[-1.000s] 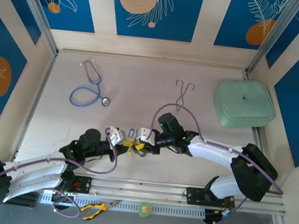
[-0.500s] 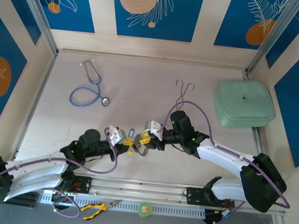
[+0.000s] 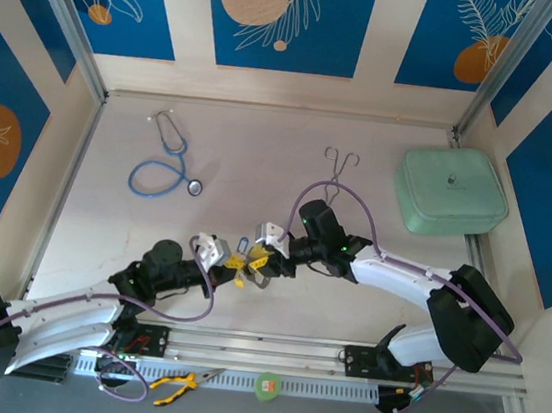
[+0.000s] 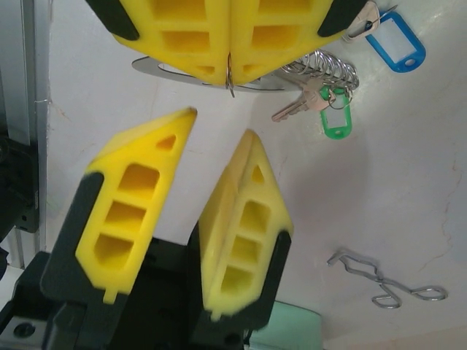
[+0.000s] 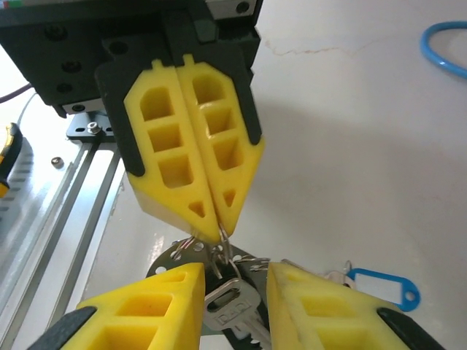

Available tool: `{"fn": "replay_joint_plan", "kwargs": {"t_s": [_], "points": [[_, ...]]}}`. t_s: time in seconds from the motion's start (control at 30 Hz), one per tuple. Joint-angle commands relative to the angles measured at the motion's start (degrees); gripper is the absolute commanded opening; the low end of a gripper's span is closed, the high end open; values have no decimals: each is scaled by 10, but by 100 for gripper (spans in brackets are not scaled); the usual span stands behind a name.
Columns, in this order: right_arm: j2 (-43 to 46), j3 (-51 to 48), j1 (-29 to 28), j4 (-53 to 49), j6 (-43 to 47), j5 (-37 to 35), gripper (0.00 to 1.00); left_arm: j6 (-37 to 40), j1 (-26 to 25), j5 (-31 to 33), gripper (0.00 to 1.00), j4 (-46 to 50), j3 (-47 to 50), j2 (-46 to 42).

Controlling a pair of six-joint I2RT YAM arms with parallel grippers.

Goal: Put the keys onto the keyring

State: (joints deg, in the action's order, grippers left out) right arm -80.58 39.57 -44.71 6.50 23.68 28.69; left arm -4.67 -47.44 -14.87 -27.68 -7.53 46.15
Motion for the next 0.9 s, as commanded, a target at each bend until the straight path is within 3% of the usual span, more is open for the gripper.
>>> {"fn": "replay_joint_plan", "kwargs": {"t_s": [0.0,0.23,0.87], "points": [[-17,25,-7,-37,24,27,29,-6,-3,-4,0,-13,8,-12],[-35,48,-4,-70,77,2,27,7,-3,-16,0,-1,7,-21],[-60,98,-3,-173,143,69,16,18,-3,-33,0,3,8,-33]]}}
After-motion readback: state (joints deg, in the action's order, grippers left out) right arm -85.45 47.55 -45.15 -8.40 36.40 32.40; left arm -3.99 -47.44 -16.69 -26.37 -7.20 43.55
